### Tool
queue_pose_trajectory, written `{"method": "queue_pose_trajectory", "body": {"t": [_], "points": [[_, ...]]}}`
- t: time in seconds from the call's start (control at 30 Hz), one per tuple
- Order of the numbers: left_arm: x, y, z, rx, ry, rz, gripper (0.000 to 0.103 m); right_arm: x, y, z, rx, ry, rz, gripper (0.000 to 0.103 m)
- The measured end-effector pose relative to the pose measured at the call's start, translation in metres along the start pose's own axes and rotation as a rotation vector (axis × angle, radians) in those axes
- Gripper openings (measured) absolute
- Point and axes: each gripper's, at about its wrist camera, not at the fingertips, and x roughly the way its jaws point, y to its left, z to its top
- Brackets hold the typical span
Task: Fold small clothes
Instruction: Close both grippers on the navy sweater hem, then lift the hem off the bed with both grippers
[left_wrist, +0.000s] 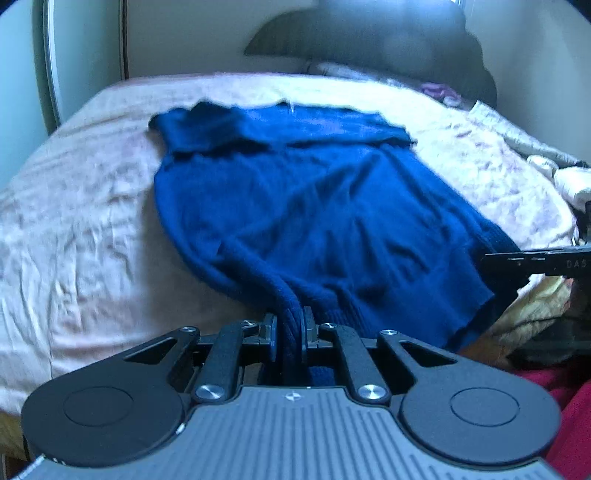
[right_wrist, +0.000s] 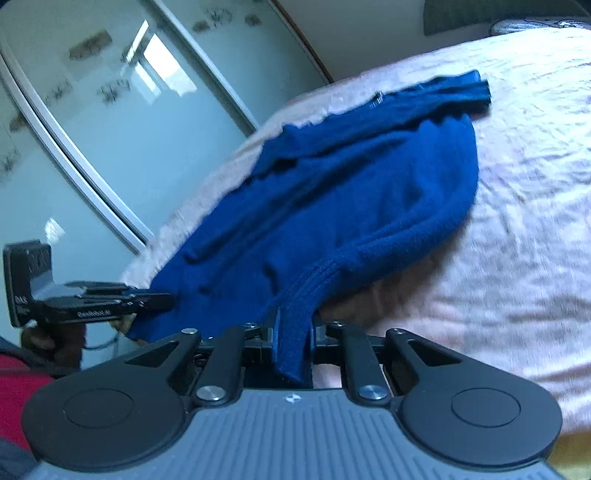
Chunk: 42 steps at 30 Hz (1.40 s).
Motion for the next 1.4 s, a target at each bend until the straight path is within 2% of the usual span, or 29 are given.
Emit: {"method": "queue_pose_trajectory", "body": {"t": [0.13, 0.37, 0.57, 0.93, 1.17, 1.4], "points": [[-0.004, -0.003, 0.012, 0.004, -0.048, 0.025, 0.011, -0.004, 0.005, 0.012, -0.019, -0.060, 0.004, 0.014], [0.008, -0.008, 0.031, 0.003, -0.062, 0.088, 0.011, 0.001, 0.013, 0.027, -0.063, -0.107, -0.039, 0.014], [0.020, -0.009, 0.049, -0.026, -0.093, 0.111, 0.012, 0.009, 0.011, 0.041, -0.061, -0.156, -0.067, 0.014], [0.038, 0.000, 0.064, -0.067, -0.083, 0.131, 0.012, 0.023, 0.001, 0.059, -0.053, -0.214, -0.152, 0.014], [0.048, 0.004, 0.074, -0.077, -0.074, 0.156, 0.012, 0.027, 0.011, 0.063, -0.133, -0.282, -0.255, 0.014], [0.056, 0.004, 0.084, -0.077, -0.072, 0.171, 0.012, 0.029, 0.012, 0.078, -0.159, -0.309, -0.256, 0.014]]}}
